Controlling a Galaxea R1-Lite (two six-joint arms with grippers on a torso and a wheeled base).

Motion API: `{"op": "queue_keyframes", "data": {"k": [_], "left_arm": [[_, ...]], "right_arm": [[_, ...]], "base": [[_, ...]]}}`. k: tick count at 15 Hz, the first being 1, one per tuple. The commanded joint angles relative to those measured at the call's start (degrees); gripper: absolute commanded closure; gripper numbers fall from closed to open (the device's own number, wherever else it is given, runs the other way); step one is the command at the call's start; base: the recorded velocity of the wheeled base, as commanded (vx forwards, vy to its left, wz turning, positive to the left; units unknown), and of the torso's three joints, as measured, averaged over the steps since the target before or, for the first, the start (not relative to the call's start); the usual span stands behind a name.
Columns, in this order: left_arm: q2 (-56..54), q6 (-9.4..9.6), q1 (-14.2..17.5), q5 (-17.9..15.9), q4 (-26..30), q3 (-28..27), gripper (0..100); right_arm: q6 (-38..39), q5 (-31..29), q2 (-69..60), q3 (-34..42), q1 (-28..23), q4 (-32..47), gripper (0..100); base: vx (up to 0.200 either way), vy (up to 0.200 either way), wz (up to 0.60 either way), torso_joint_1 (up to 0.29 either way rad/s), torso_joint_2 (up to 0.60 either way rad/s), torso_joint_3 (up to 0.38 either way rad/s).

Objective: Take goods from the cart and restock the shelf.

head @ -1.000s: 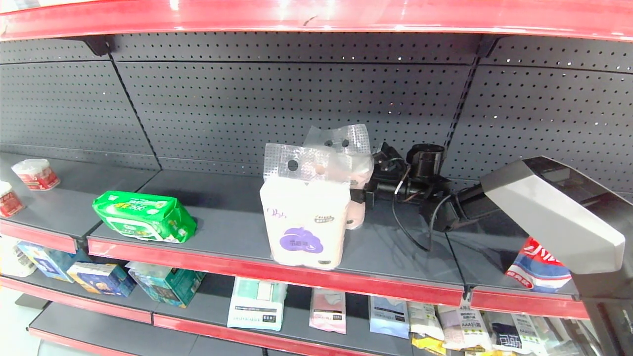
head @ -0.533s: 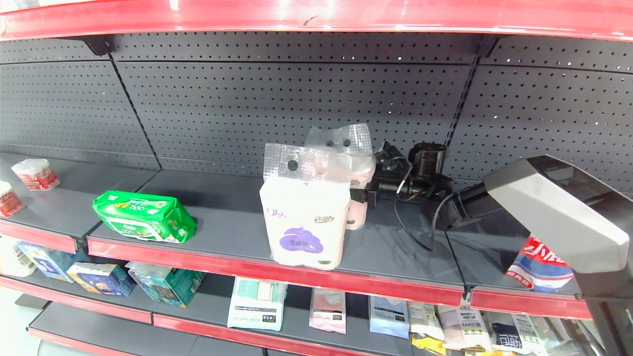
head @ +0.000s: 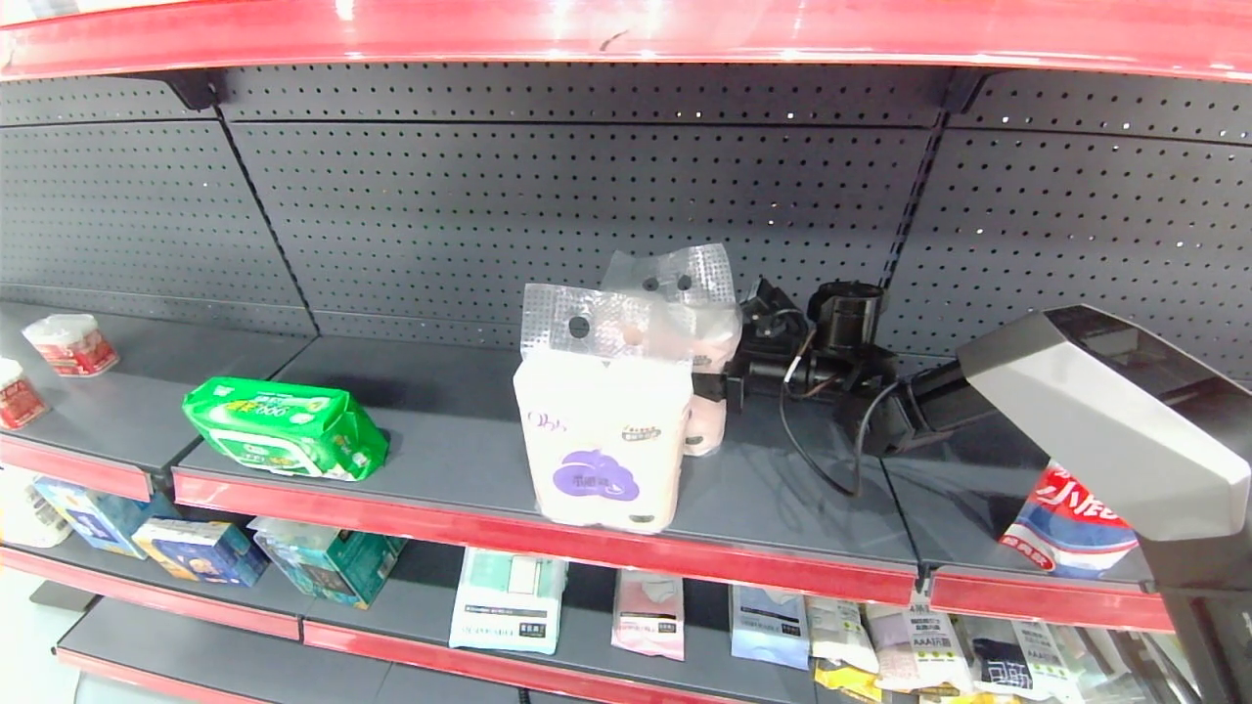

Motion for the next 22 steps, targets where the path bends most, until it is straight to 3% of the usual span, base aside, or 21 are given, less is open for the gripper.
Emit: {"op": "queue_keyframes", "data": {"k": [1, 6, 7, 12, 22], "left_arm": [[0.0, 0.02, 0.0, 0.0, 0.0, 0.0, 0], [0.0, 0.02, 0.0, 0.1, 0.0, 0.0, 0], [0.0, 0.02, 0.0, 0.0, 0.0, 0.0, 0], [0.0, 0.02, 0.0, 0.1, 0.0, 0.0, 0], [0.0, 0.02, 0.0, 0.1, 0.0, 0.0, 0]], "right_arm": [[0.0, -0.9, -0.3, 0.0, 0.1, 0.0, 100], [-0.2, -0.8, -0.3, 0.0, 0.2, 0.0, 100], [-0.7, -0.8, -0.3, 0.2, 0.2, 0.0, 0], [0.0, -0.9, -1.4, 0.7, 0.1, 0.1, 0], [0.6, -1.3, -10.5, 11.0, -2.7, 0.3, 0]], "base": [[0.000, 0.000, 0.00, 0.000, 0.00, 0.000], [0.000, 0.000, 0.00, 0.000, 0.00, 0.000], [0.000, 0.000, 0.00, 0.000, 0.00, 0.000], [0.000, 0.000, 0.00, 0.000, 0.00, 0.000], [0.000, 0.000, 0.00, 0.000, 0.00, 0.000]]}}
